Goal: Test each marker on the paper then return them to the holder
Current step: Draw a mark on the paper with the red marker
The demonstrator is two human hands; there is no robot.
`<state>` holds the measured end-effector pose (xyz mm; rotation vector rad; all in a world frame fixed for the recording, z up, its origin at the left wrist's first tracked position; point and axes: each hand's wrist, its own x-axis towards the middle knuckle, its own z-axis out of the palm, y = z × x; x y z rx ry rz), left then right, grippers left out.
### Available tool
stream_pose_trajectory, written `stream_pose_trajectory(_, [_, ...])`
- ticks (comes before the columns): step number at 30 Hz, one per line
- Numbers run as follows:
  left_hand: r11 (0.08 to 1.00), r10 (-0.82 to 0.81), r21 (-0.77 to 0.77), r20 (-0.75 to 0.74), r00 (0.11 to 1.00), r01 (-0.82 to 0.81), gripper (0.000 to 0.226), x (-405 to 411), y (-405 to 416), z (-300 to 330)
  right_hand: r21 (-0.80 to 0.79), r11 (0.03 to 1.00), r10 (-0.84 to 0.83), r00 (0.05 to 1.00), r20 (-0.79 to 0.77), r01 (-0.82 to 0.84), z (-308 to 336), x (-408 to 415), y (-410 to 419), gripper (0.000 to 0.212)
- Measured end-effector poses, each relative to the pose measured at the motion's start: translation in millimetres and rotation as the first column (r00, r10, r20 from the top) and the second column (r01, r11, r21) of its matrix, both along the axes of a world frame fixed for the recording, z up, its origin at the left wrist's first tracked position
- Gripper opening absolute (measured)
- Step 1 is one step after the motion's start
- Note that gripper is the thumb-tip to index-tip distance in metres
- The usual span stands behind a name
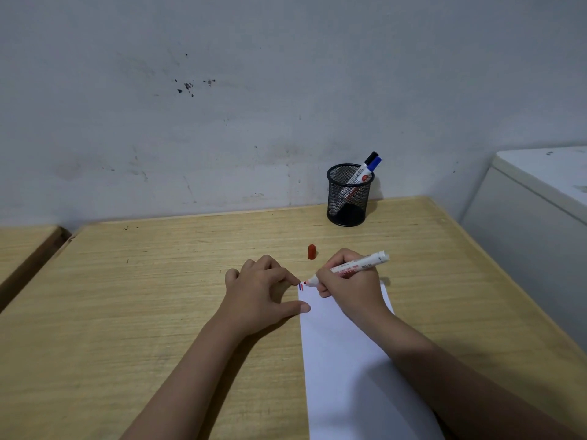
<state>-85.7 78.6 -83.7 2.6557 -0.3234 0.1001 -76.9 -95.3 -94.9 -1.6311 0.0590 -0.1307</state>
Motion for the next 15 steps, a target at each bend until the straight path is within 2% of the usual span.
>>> stream_pose_trajectory(5, [1.0, -0.023, 0.003, -0.027, 0.999, 0.023, 0.044, 3, 1, 0, 0.216, 0.969, -0.11, 0.993, -0.046, 0.117, 1, 4, -3, 0.018])
stream_pose_trajectory(9, [0.994, -0.03, -0.109, -0.121, 0.992, 0.017, 0.032, 20, -1, 9, 0.323, 0.927, -0.167, 0.98, -0.105, 0.193, 3, 5, -2, 0.015])
stream_pose_trajectory(13, [0.973, 0.063, -0.218, -0.058, 0.996, -0.074, 0.014, 47, -17, 19, 0.444, 0.867, -0.18, 0.973, -0.144, 0.226, 6, 7, -3, 0.015])
stream_pose_trajectory(15, [0.965, 0.044, -0.257, -0.037, 0.998, -0.052, 0.019, 58, -28, 21, 0.47, 0.85, -0.184, 0.97, -0.157, 0.237, 6, 8, -3, 0.017])
